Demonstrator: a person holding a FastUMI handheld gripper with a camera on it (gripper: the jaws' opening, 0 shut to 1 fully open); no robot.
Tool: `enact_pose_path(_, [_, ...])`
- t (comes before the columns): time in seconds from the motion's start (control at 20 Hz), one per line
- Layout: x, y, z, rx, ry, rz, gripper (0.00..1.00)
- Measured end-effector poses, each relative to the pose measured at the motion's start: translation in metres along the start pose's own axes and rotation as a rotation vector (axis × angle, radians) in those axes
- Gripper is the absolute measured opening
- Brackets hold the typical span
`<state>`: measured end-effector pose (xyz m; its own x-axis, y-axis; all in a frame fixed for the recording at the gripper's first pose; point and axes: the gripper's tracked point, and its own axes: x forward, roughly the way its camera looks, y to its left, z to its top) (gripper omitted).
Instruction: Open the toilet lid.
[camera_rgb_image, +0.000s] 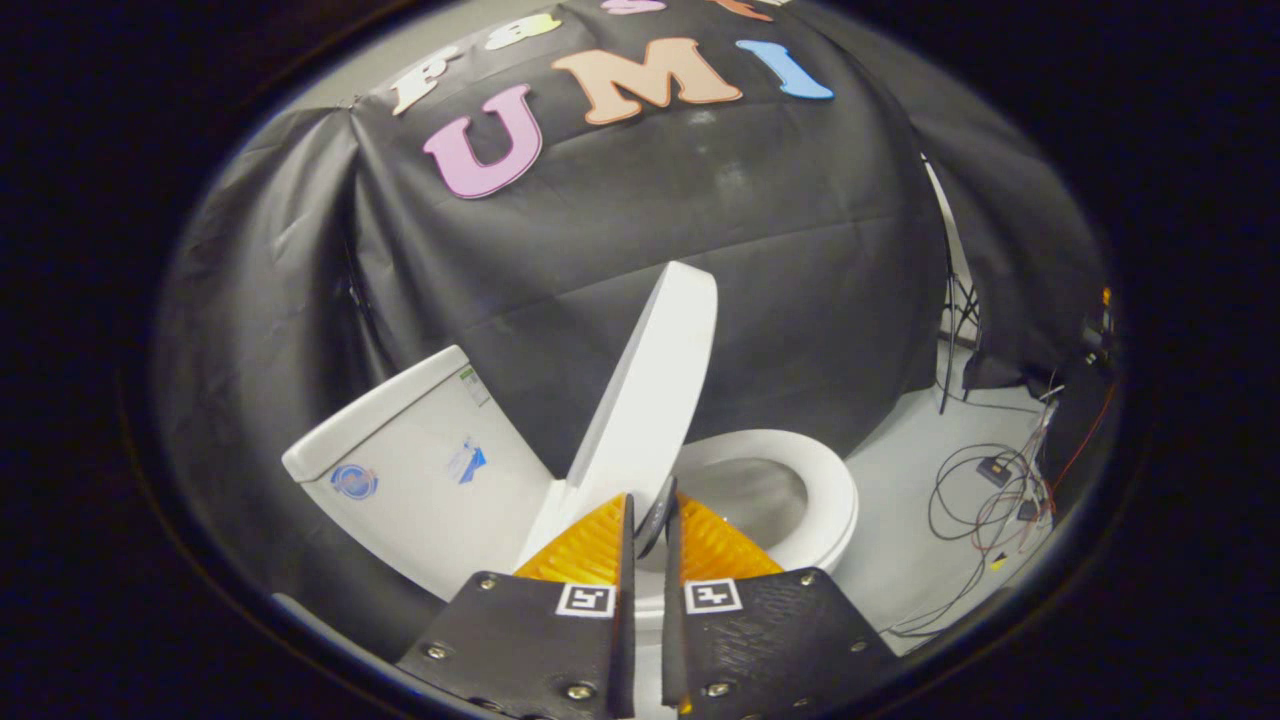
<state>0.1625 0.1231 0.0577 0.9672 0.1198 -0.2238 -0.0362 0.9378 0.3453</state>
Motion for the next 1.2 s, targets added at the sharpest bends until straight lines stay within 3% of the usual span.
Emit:
enact_pose_path(0.15, [0.002, 0.008, 0.002, 0.048, 0.008, 0.027, 0.07])
enact_pose_path(0.25, [0.022, 0.007, 0.000, 0.069, 0.001, -0.003, 0.06])
enact_pose_path(0.3, [0.006, 0.005, 0.004, 0.083, -0.010, -0.013, 0.01])
enact_pose_path(0.5, [0.000, 0.003, 0.002, 0.102, -0.013, -0.058, 0.02])
enact_pose_path(0.75, [-0.001, 0.008, 0.004, 0.031, -0.059, -0.119, 0.01])
enact_pose_path(1.2, [-0.007, 0.052, 0.013, -0.118, -0.064, -0.093, 0.01])
